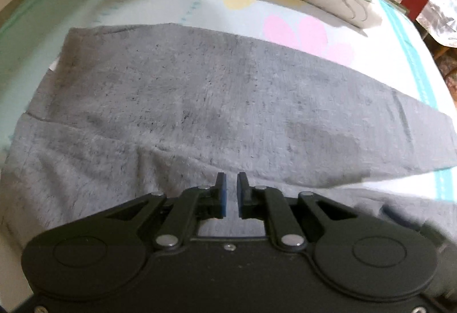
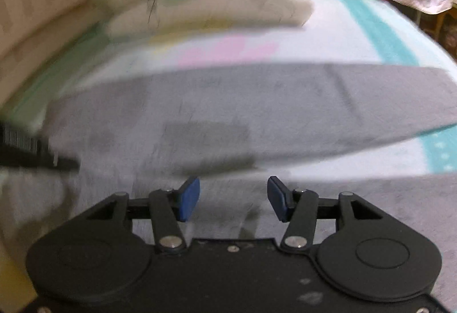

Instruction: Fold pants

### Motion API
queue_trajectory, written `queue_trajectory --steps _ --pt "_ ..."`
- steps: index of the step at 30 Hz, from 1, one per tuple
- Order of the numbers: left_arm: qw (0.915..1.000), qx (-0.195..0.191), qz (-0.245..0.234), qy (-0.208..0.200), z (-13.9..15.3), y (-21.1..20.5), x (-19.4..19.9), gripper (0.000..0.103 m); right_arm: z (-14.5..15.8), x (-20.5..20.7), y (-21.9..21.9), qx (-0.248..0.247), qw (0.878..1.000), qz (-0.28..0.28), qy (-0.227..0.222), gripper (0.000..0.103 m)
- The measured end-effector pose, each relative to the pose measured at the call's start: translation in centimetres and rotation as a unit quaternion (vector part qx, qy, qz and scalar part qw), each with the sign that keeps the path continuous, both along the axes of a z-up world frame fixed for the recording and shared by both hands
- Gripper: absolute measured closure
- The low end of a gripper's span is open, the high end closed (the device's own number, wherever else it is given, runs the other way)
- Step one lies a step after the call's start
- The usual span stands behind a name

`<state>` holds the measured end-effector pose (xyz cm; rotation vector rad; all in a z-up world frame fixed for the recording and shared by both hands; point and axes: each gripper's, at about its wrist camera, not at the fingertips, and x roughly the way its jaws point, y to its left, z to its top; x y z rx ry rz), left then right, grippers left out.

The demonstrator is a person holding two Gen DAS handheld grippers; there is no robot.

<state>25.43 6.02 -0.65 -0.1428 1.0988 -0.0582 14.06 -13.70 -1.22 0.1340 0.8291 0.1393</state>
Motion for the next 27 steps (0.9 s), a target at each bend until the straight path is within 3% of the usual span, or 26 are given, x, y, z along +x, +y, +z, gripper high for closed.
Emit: queue_trajectory --steps 2,3,5,6,10,13,15,16,20,22,25,27 --pt "0.9995 0.019 -0.005 0.023 -1.4 0.0 0.1 0.087 -2.0 -0.1 1.5 -0.014 0.998 0.026 0.055 0.045" --pt "0.999 0.024 -0.013 0.036 -2.3 0.1 0.0 0.087 -2.0 -1.6 2.4 -0.052 0.998 0.043 0.014 0.045" --pt "0.9971 0.033 -0.033 0.06 -3.7 0.2 -1.2 0.088 -2.3 -3.6 3.5 -0.095 0.992 0.088 0.006 0.044" --pt "0.9965 0.042 -0.049 0.053 -3.8 0.0 -2.0 0.087 -2.1 -4.4 3.3 -0.092 0.991 0.098 0.006 0.045" --pt "0.9941 0.063 -0.06 0.065 -3.0 0.2 -4.0 0.087 -0.3 -5.4 -0.6 -0.005 0.998 0.051 0.037 0.049" --pt "0.9963 0.053 -0.037 0.056 -1.2 1.8 -5.7 0.087 1.7 -6.7 -5.6 0.058 0.998 -0.03 0.014 0.047" --pt "0.997 0.06 -0.024 0.043 0.0 2.6 -6.8 0.087 3.0 -8.1 -10.1 0.106 0.99 -0.096 0.002 0.047" --pt "0.9974 0.061 -0.016 0.034 0.6 2.8 -7.4 0.087 3.3 -8.7 -11.9 0.129 0.984 -0.124 0.001 0.046" --pt "0.9986 0.052 -0.003 0.012 2.5 2.8 -9.0 0.087 3.4 -11.9 -21.2 0.236 0.932 -0.276 0.018 0.046" --pt "0.9986 0.052 -0.008 0.002 3.2 2.0 -9.7 0.087 3.2 -13.7 -24.3 0.239 0.91 -0.338 0.02 0.045" --pt "0.9979 0.057 -0.022 -0.02 3.9 0.3 -11.3 0.087 2.8 -15.4 -27.1 0.224 0.889 -0.398 0.028 0.044" --pt "0.9966 0.066 -0.035 -0.034 4.4 -0.7 -12.4 0.087 2.4 -16.4 -28.8 0.253 0.865 -0.432 0.041 0.044"
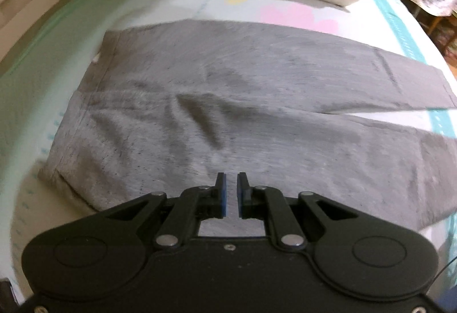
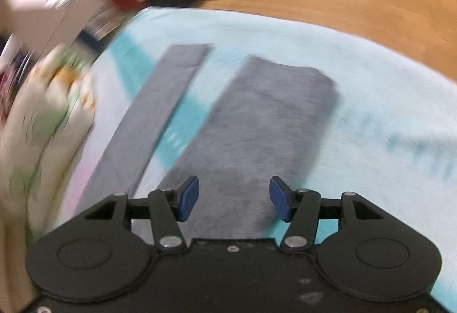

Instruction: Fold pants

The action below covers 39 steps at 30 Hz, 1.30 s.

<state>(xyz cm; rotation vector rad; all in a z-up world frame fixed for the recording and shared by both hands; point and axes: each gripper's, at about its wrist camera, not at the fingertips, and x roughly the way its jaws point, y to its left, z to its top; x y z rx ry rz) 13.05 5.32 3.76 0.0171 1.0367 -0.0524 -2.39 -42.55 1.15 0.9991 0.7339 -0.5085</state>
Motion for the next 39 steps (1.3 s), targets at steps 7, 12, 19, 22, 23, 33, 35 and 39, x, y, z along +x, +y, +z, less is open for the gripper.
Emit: queue_trajectory --steps 7,12,19,22,23,33,35,39 --pt "0.9997 0.007 -0.024 0.003 -0.4 -1.8 -1.6 0.085 -2.0 0.1 -1.3 0.028 0.995 -0.038 0.086 0.045" --pt "0.9996 0.009 -0.025 0.011 -0.9 -1.5 -2.0 0.085 -5.1 1.0 -2.0 0.087 0.988 -0.072 0.102 0.055" --pt "1.0 0.004 0.0 0.009 0.2 0.8 -0.8 0.085 -4.0 2.7 -1.4 0.041 0.997 -0.028 0.063 0.098" --pt "0.9997 -0.006 0.018 0.013 1.5 3.2 0.1 0.085 -3.1 3.2 -0.4 -0.002 0.999 -0.004 0.048 0.098" --pt "0.9995 -0.01 0.028 0.015 2.1 4.3 0.5 0.085 -3.1 3.8 -0.1 -0.013 0.999 0.001 0.045 0.098" --pt "0.9955 0.007 0.049 0.081 3.2 13.2 3.2 0.055 -1.2 5.6 2.8 -0.096 0.993 0.06 0.032 0.098" --pt "0.9943 -0.007 0.046 0.096 2.7 14.4 3.4 0.055 -1.1 5.9 3.1 -0.099 0.992 0.065 0.033 0.098" --pt "0.9904 -0.043 0.057 0.119 1.6 16.5 3.6 0.054 -0.5 5.8 3.4 -0.108 0.991 0.07 0.037 0.098"
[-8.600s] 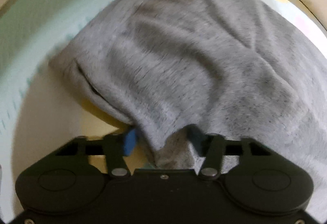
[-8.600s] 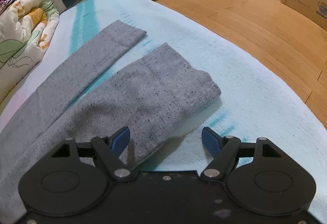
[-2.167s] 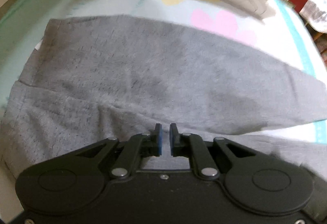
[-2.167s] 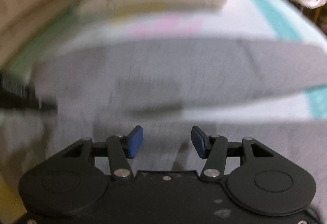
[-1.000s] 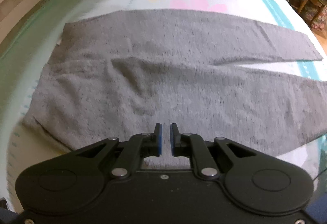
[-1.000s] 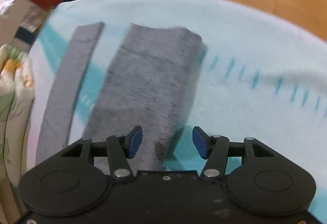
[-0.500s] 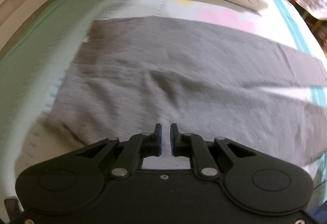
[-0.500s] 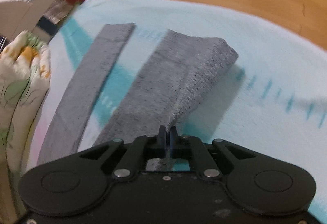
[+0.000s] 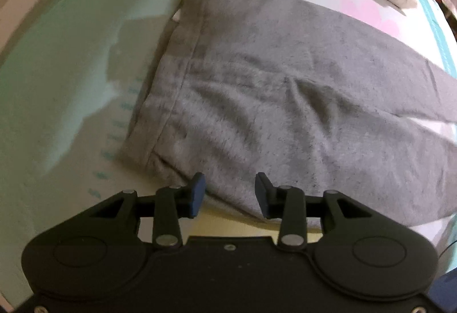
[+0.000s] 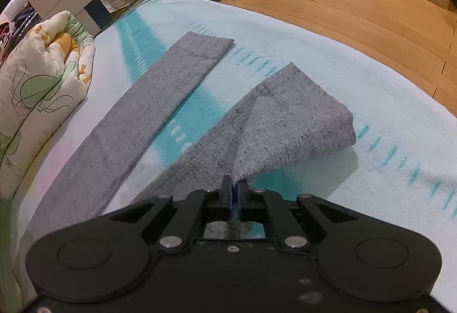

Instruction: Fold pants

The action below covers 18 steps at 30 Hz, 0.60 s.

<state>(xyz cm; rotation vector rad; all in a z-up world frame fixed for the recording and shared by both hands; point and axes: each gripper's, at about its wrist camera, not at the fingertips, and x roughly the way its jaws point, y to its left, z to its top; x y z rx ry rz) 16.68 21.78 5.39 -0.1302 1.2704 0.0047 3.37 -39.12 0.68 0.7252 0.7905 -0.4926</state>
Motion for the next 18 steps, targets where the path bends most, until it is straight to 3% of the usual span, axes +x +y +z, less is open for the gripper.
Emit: queue_trajectory --steps 2,4,9,10,14,18 --pt "0.9998 -0.021 0.002 0.003 -0.4 1.0 0.2 0.054 0.0 -0.2 -0.1 0.003 1.0 -0.002 0.004 0.098" --pt "0.9998 -0.018 -0.005 0.004 -1.2 1.5 0.5 0.055 -0.1 -0.2 -0.3 0.009 1.0 -0.005 0.006 0.098" --pt "0.9979 0.027 -0.049 0.032 -4.6 1.2 0.4 0.056 -0.3 -0.2 -0.3 0.003 1.0 -0.009 0.01 0.098" --pt "0.9983 0.029 -0.045 0.024 -5.0 1.2 -0.1 0.056 -0.3 -0.3 -0.4 0.004 1.0 -0.01 0.01 0.098" --pt "0.9995 -0.025 -0.01 0.017 -6.2 2.8 -1.4 0.055 -0.5 -0.2 -0.4 0.004 1.0 -0.01 0.013 0.098" --pt "0.9983 -0.034 0.044 0.013 -7.6 4.2 -2.2 0.056 -0.5 0.1 -0.1 -0.002 1.0 -0.003 0.016 0.098"
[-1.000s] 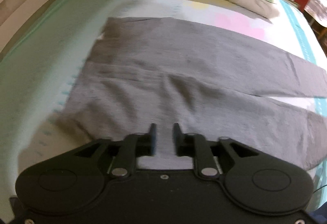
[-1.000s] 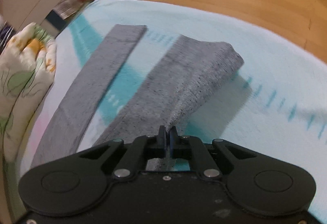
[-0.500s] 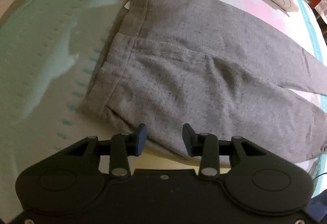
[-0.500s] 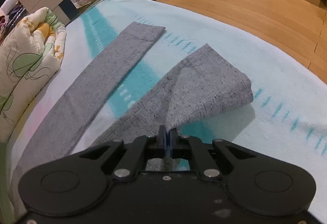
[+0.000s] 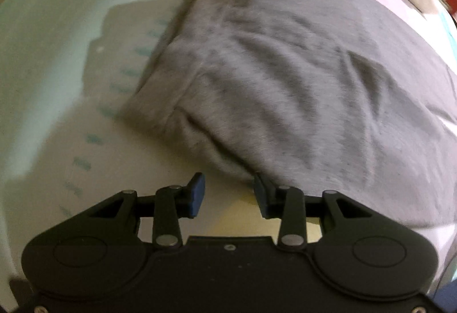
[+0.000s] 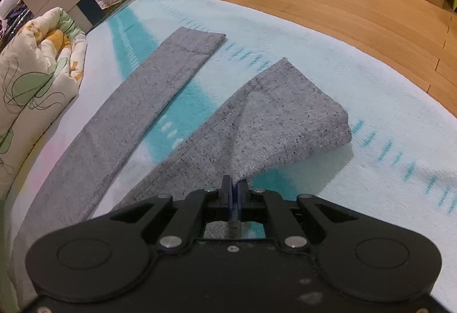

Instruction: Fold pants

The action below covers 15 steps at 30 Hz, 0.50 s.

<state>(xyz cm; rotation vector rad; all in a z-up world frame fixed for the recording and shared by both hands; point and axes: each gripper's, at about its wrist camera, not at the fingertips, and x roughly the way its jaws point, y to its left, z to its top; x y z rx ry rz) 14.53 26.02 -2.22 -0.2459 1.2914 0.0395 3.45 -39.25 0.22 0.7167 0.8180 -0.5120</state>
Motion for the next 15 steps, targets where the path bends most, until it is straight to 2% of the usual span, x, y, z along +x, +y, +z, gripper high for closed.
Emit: queue_trajectory --steps 5,7,12,13,14,15 --pt "0.997 -0.063 0.045 -0.007 -1.7 0.7 -0.1 0.054 0.1 0.2 0.2 -0.006 1.0 0.008 0.002 0.097" --pt "0.9944 -0.077 0.069 -0.022 -1.7 0.7 0.2 0.048 0.0 0.1 0.1 -0.006 1.0 0.008 0.001 0.097" --pt "0.9915 -0.088 0.086 -0.043 -1.8 0.3 0.8 0.048 -0.1 -0.1 -0.2 -0.004 1.0 0.005 0.002 0.097" --pt "0.9913 -0.086 0.085 -0.053 -1.7 0.1 0.7 0.056 -0.1 -0.1 -0.3 -0.003 1.0 0.004 0.002 0.097" --pt "0.9912 -0.08 0.082 -0.066 -1.7 0.1 0.4 0.07 -0.1 -0.1 -0.3 -0.002 1.0 0.003 0.002 0.097" --pt "0.9918 -0.061 0.085 -0.074 -1.5 0.1 0.1 0.093 -0.1 -0.2 -0.4 -0.002 1.0 0.001 0.001 0.097"
